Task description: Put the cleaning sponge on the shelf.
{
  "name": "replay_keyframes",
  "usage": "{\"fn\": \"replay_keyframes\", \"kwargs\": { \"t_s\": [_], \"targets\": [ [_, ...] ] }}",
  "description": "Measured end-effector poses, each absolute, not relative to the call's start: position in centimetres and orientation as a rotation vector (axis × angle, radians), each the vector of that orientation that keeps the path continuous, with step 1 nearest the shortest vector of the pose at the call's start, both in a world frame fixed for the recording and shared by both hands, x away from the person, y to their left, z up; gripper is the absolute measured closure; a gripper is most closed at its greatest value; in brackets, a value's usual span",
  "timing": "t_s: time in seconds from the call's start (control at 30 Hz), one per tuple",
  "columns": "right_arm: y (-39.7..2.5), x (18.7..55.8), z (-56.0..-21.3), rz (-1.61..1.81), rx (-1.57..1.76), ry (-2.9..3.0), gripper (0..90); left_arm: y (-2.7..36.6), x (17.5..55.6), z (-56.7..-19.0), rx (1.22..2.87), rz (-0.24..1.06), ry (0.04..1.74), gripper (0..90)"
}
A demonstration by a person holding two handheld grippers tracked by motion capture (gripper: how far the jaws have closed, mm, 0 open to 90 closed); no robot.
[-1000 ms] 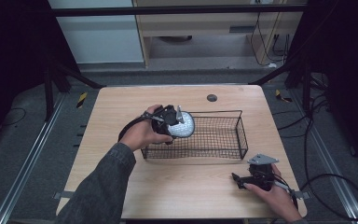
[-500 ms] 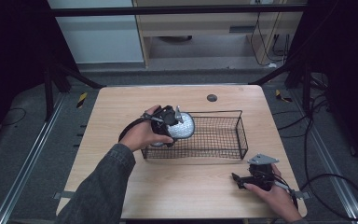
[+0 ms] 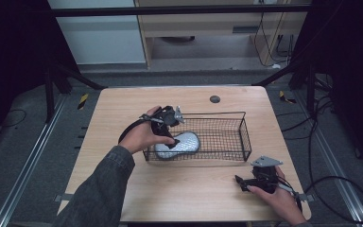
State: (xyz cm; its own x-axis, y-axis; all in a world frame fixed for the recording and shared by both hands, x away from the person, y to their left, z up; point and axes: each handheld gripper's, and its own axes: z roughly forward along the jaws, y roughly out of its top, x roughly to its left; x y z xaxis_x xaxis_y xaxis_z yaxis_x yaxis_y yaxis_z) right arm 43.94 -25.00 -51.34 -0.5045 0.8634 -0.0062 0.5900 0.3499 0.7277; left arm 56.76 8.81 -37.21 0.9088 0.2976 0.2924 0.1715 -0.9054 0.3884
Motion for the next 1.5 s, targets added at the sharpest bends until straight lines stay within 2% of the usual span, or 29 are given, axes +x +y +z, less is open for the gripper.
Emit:
{"fn": "replay_keyframes", "kwargs": {
  "t_s": [0.8, 1.5],
  "targets": [
    [-25.0, 43.9, -51.3, 0.956, 1.267, 2.231, 3.1, 8.5, 55.9, -37.0, 2.689, 0.488, 0.333, 4.6],
    [-25.1, 43.8, -51.3, 0.955, 1.266, 2.235, 3.1, 11.2, 53.8, -36.6, 2.553, 0.497, 0.464, 3.5]
  ]
}}
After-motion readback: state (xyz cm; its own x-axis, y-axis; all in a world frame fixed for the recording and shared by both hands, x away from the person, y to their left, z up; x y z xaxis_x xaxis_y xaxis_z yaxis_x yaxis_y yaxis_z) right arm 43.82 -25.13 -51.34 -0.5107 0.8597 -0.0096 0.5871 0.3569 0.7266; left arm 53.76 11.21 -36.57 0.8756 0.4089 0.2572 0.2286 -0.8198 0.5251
